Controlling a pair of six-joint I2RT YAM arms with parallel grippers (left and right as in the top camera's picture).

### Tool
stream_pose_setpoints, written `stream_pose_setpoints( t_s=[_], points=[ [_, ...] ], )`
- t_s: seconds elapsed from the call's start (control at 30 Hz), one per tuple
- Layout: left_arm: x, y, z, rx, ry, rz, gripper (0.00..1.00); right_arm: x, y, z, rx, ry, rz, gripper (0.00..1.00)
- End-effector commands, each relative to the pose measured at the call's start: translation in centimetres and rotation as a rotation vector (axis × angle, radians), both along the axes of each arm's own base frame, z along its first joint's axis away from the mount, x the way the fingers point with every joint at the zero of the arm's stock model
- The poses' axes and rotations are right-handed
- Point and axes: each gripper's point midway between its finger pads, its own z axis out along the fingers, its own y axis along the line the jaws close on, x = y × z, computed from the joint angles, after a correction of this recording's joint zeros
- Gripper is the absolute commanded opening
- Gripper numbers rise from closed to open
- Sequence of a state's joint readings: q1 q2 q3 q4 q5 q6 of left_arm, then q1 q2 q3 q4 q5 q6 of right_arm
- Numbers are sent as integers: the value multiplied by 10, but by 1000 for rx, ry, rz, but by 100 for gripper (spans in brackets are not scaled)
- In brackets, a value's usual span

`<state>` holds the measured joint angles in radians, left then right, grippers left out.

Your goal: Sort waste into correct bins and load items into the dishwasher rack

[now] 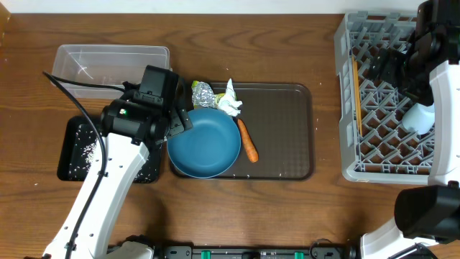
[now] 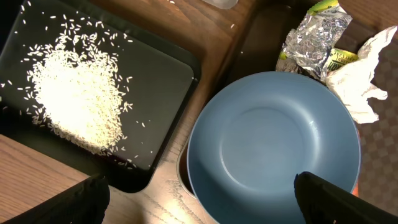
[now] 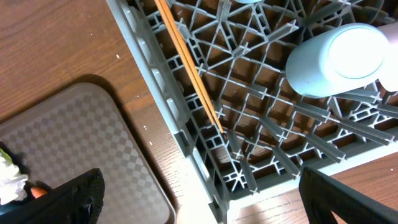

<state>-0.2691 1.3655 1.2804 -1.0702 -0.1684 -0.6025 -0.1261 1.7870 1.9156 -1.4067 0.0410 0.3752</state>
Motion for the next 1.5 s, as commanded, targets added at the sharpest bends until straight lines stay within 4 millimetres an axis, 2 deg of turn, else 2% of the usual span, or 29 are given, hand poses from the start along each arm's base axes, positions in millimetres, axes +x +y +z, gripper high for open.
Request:
stream_pose_setpoints(
  t_s=[0.0, 0.67, 0.87, 0.97, 1.07, 1.13, 1.23, 1.37, 1.47],
  points=[
    [1, 4, 3, 18, -9, 8, 98, 0, -1, -2, 4, 4, -14, 99],
    [2, 1, 3, -8, -16, 25, 98, 0, -1, -2, 4, 4, -14, 99],
    [-5, -38, -1, -246, 36, 17, 98, 0, -1, -2, 4, 4, -14, 99],
    [-15, -73, 2, -451, 98, -4, 98, 0, -1, -2, 4, 4, -14, 99],
    [-10, -99, 8, -508, 67, -140, 98, 0, -1, -2, 4, 4, -14, 99],
    [-7, -109, 10, -493, 36, -201, 98, 0, -1, -2, 4, 4, -14, 99],
    [-4, -108, 5, -419, 18, -175, 98, 0, -1, -2, 4, 4, -14, 99],
    [-7, -96, -11, -289, 49, -138, 98, 0, -1, -2, 4, 4, -14, 99],
    [-17, -75, -25, -177, 121, -96, 98, 0, -1, -2, 4, 4, -14, 99]
  ],
)
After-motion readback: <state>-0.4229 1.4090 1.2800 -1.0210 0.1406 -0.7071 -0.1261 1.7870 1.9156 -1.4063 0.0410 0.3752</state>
